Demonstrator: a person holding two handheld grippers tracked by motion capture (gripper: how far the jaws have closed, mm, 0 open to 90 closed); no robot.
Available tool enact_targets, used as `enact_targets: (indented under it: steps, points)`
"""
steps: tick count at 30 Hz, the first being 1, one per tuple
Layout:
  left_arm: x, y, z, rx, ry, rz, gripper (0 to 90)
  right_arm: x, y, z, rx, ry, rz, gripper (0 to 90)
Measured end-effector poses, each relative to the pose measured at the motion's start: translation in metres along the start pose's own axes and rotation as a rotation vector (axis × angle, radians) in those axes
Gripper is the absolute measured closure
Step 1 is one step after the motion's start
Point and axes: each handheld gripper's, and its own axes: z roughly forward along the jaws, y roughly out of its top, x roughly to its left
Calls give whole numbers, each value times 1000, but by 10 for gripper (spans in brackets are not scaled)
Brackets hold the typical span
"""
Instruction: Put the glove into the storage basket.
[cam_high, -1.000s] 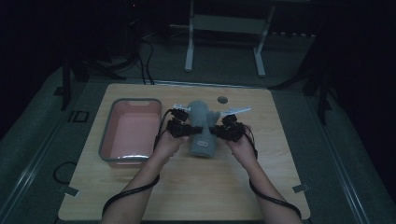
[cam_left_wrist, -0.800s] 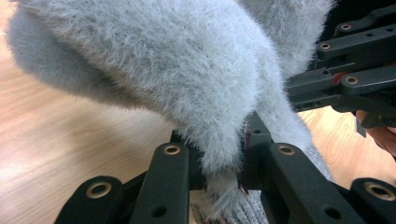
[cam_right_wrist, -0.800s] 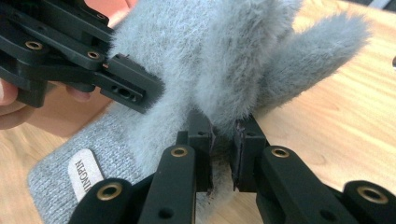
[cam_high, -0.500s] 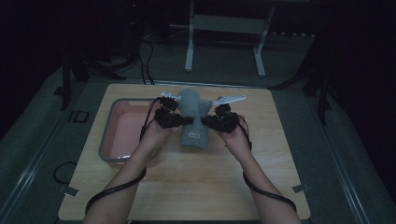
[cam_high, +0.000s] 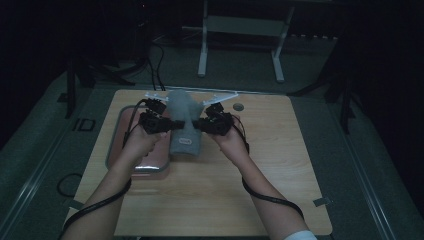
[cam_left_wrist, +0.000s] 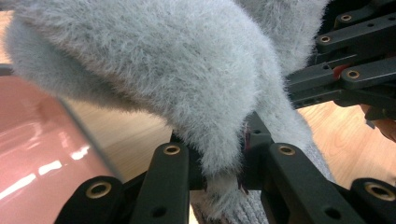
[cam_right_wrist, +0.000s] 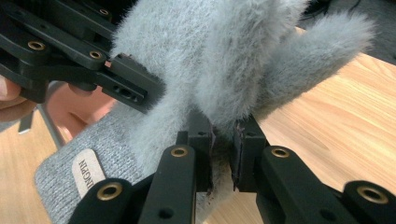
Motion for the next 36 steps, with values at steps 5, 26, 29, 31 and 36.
enact_targets:
  steps: [5, 26, 29, 31, 36]
  points:
    - [12, -5, -18, -1, 15, -15, 774, 13, 12, 13, 6, 20, -8, 808]
    - [84, -56, -47, 54, 118, -164, 773, 65, 36, 109, 119, 53, -55, 808]
    - [90, -64, -33, 91, 126, -190, 773, 63, 28, 124, 162, 44, -46, 808]
    - [95, -70, -21, 122, 136, -208, 773, 61, 20, 137, 211, 27, -42, 808]
    - [98, -74, -7, 160, 157, -196, 771, 60, 14, 150, 261, -21, -61, 807]
